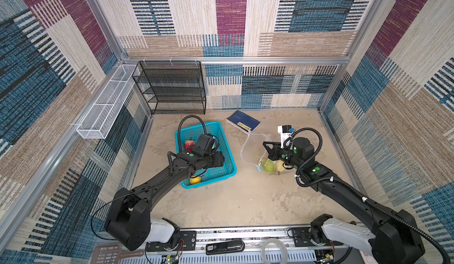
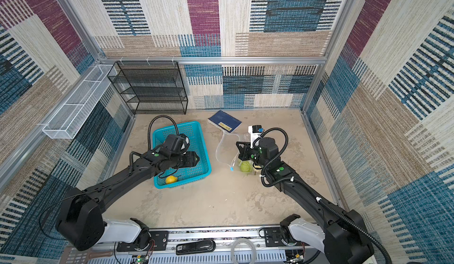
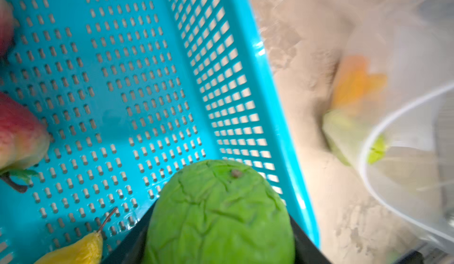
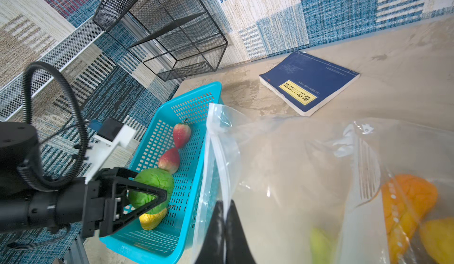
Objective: Place the food in the zip-top bag and seal the zipper
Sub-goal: 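Carry the round green fruit with the left gripper to the bag mouth, then open the left gripper to drop the round green fruit into the bag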
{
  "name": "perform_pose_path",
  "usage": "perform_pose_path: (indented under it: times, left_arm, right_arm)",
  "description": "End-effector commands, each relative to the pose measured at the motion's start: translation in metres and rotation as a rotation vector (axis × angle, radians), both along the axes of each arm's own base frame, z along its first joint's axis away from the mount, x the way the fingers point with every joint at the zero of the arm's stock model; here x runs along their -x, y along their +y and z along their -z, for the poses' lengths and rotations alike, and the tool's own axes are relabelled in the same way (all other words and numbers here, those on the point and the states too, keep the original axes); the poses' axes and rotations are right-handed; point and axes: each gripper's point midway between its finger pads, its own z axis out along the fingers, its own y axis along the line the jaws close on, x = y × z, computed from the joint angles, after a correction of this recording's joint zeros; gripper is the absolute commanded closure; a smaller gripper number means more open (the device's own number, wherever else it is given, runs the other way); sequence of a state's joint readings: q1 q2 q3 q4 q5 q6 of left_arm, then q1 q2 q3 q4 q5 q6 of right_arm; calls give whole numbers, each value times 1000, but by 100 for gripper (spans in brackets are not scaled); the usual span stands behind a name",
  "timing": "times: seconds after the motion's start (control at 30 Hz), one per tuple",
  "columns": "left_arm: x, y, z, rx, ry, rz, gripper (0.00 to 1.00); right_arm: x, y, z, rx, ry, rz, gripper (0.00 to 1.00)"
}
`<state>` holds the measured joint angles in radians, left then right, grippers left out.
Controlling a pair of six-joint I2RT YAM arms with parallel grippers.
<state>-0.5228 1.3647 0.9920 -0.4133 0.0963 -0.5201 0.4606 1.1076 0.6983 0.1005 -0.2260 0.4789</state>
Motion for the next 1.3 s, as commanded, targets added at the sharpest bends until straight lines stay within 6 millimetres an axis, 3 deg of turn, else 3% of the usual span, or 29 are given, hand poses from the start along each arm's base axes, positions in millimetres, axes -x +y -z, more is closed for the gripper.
perform_pose_path:
  times: [0.0,0.2,0.33,0.5,0.87,1.03,1.27]
  left_arm:
    - [-4,-25,-44,139,-104,79,37]
    - [8,-71,-95,341,-204,241,37]
    - [22,-102,-100,371,-219,367,38]
    - [22,-123,-79,353,-132,414,38]
    - [-6,-154,-32,119,-46,423,39]
    - [-14,-155,-2,-32,-17,392,37]
    - [-18,-148,15,-139,-5,363,34]
  right_arm:
    - [-2,4,-11,-28,-32,-10,100]
    - [-2,6,-13,-33,-35,-20,100]
    - [-2,6,-15,-33,-40,-26,100]
    - [0,8,-16,-37,-46,-42,100]
    - [8,10,-22,-45,-65,-76,100]
    - [11,9,-24,-45,-77,-79,100]
    - [13,8,-19,-38,-70,-80,100]
